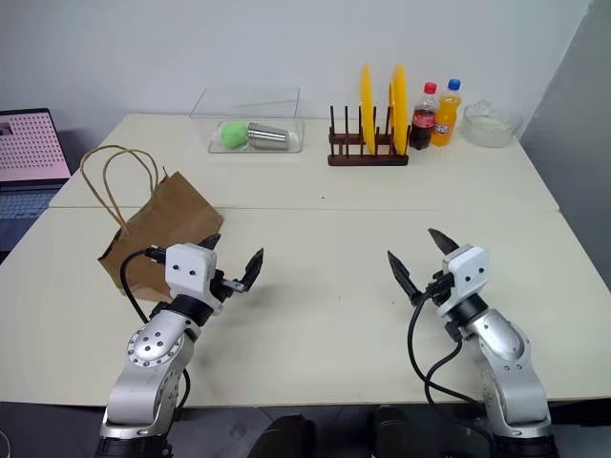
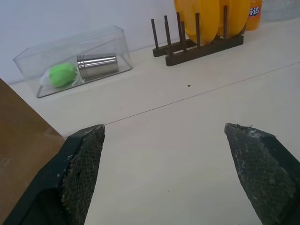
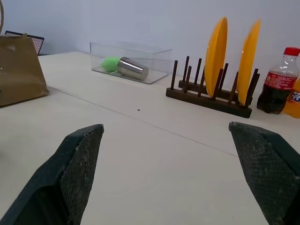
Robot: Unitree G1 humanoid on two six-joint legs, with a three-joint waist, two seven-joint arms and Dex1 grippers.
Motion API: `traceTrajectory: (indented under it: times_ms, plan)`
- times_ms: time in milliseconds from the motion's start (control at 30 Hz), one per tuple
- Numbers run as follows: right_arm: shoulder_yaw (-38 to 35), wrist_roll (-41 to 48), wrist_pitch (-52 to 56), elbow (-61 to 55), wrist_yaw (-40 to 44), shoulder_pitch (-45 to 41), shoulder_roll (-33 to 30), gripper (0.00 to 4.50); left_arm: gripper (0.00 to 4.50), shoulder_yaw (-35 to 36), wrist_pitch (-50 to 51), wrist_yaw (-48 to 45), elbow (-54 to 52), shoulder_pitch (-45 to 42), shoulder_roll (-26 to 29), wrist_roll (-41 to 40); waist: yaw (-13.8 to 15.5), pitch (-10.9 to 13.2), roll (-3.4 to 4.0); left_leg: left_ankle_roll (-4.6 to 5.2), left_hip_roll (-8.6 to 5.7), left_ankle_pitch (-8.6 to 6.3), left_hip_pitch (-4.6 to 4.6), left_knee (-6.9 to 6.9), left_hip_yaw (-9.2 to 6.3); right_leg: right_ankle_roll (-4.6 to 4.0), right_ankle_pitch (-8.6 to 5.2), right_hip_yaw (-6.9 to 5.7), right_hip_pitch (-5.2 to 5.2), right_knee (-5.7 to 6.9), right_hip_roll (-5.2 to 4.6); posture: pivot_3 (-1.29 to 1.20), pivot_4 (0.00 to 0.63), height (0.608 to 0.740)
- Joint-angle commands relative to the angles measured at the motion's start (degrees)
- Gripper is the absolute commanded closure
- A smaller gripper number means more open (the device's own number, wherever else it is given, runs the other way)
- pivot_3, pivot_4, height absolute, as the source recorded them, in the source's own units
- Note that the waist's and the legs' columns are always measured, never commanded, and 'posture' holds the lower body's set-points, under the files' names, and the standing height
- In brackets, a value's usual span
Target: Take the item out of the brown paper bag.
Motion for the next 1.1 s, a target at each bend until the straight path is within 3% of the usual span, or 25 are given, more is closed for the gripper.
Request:
traceTrajectory:
  times_ms: [33, 633, 1100]
  plan:
    - [-0.40, 0.84, -1.46, -0.89, 0.38, -0.96, 0.27, 0.00, 0.21, 0.08, -1.77, -0.51, -2.93, 0.24, -0.30, -0.79, 0.00, 0.00, 0.00, 0.00, 0.00, 0.00, 0.00, 0.00, 0.00, 0.00, 0.00, 0.00, 0.00, 0.00, 0.00, 0.00, 0.150, 0.740]
    - [-0.26, 0.94, -0.63, -0.59, 1.11, -1.38, -0.18, 0.00, 0.21, -0.20, -1.53, 1.86, -2.62, 0.13, -0.80, 1.80, 0.00, 0.00, 0.00, 0.00, 0.00, 0.00, 0.00, 0.00, 0.00, 0.00, 0.00, 0.00, 0.00, 0.00, 0.00, 0.00, 0.150, 0.740]
    - [1.32, 8.02, 4.91, -2.79, 8.29, -6.01, -2.71, 0.00, 0.21, 3.22, -0.80, 6.65, -6.32, 0.53, -1.25, 3.56, -0.02, 0.00, 0.00, 0.00, 0.00, 0.00, -0.01, 0.00, -0.01, 0.00, 0.00, -0.01, 0.00, 0.00, 0.00, 0.00, 0.150, 0.740]
